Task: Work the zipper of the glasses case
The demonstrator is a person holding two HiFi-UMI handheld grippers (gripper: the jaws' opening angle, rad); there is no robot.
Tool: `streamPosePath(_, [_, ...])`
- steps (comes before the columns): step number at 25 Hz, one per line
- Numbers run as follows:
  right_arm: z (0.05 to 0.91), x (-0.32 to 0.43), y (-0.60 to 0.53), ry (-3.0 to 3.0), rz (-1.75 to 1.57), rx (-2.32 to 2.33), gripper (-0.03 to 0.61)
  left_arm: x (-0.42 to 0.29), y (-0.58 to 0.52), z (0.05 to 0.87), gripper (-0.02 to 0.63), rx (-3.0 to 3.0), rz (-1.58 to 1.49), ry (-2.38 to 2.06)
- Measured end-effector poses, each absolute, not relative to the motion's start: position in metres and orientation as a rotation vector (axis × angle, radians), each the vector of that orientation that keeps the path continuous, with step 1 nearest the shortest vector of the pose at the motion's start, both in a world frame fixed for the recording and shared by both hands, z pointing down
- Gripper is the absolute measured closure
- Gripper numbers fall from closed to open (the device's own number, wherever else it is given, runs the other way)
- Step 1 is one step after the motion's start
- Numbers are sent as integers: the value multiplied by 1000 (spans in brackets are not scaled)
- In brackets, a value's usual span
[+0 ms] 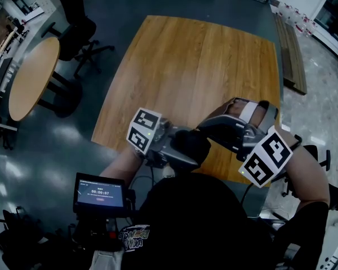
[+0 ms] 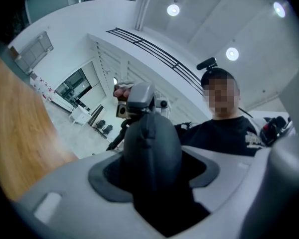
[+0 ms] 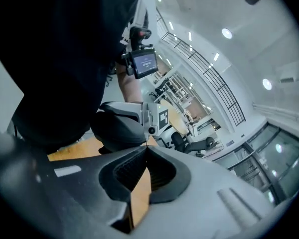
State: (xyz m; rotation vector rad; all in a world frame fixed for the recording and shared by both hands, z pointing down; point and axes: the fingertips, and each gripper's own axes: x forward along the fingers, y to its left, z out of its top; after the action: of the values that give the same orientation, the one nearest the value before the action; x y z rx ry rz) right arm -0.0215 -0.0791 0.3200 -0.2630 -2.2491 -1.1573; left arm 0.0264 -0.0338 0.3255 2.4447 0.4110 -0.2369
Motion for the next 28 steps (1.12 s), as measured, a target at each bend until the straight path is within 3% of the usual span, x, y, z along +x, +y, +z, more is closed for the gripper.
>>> streamPosePath(7, [316, -21, -78, -2198, -1252, -257, 577, 21, -37, 326, 337, 2441, -204, 377])
streamPosePath(14, [322, -16, -60, -2261, -1023, -509, 572, 27, -12, 336, 337, 2509, 92, 485])
streamPosePath(18, [327, -10, -53, -2206, -976, -601, 482, 21, -5, 357, 336, 2513, 273, 515])
streamPosePath(26, [357, -14, -34, -1904, -1125, -817, 448, 17, 13, 395, 337, 2465, 653, 582])
streamPosePath(28, [363, -11, -33, -1785, -1187, -856, 480, 20, 17, 399, 337, 2458, 706, 610])
